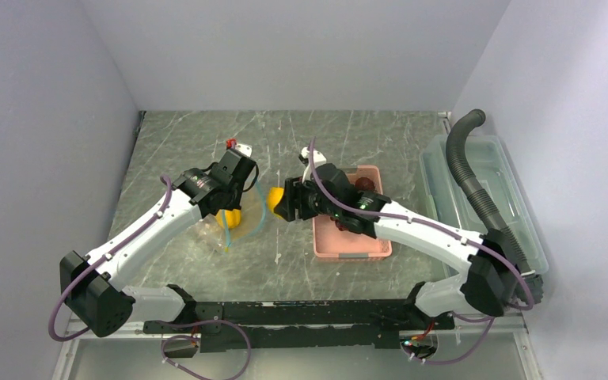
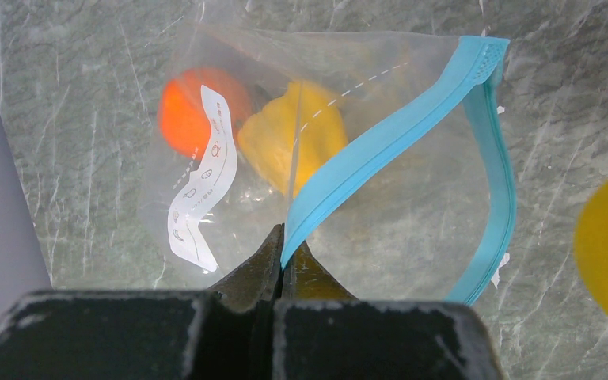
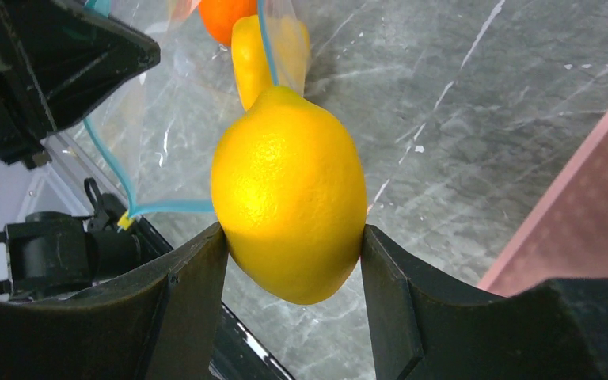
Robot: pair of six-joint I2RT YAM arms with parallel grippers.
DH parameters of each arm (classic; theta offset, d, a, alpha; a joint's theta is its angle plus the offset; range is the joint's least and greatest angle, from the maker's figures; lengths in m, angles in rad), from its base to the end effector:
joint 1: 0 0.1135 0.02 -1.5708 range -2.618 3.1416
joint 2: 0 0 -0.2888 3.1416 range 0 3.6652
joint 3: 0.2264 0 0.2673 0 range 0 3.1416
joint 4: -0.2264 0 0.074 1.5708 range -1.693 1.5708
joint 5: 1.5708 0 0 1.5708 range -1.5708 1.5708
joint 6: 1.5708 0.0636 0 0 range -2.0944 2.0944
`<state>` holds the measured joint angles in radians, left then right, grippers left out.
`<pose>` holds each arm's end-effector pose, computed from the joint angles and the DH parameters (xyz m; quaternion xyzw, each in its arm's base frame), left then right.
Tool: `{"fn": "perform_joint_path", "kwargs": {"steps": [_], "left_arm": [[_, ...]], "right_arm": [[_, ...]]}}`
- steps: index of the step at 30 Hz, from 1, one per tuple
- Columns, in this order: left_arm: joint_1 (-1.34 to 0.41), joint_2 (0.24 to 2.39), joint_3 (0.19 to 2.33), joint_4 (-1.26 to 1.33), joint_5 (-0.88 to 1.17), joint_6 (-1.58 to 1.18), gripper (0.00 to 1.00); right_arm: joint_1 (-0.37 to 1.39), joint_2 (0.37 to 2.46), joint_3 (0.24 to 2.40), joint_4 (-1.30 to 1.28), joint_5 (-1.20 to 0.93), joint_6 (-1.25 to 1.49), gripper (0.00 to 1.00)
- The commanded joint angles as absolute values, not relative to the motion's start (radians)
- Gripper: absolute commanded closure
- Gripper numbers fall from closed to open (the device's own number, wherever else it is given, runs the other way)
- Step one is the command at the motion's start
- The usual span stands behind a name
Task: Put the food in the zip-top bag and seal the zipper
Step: Place the fake fruit in the zipper food storage bag.
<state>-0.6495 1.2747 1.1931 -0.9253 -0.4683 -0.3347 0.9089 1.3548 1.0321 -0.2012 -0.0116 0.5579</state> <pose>0.2325 -0.1405 0.3178 0.0827 0.9329 0.0685 0.3438 0.2104 0.2713 0.3011 -0.1541 0.8523 0.3383 0.3680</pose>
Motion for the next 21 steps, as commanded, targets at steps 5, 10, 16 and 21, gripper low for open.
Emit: {"fn": "perform_joint_path", "kwargs": {"steps": [5,10,16,21], "left_arm": [[-0.649,1.264,1.198,-0.920,-0.481,-0.336,1.00],[-0.648,1.264,1.199,-0.922,-0.482,-0.336,1.00],[-0.648,1.252,1.197,-0.917,-0.480,-0.334,1.00],[-0.649,1.247,1.197,-0.917,-0.479,-0.334,1.00]], "right_arm": [[0.936,1.461,1.123,-0.029,-0.090,0.656,0.65],[0.969,1.525,1.181,-0.016,-0.107,0.668,0.65],[0.998,1.589,1.225,-0.004,-0.112,0.687,0.65],[1.013,1.641,1.253,-0.005,-0.122,0.706,0.64]]}}
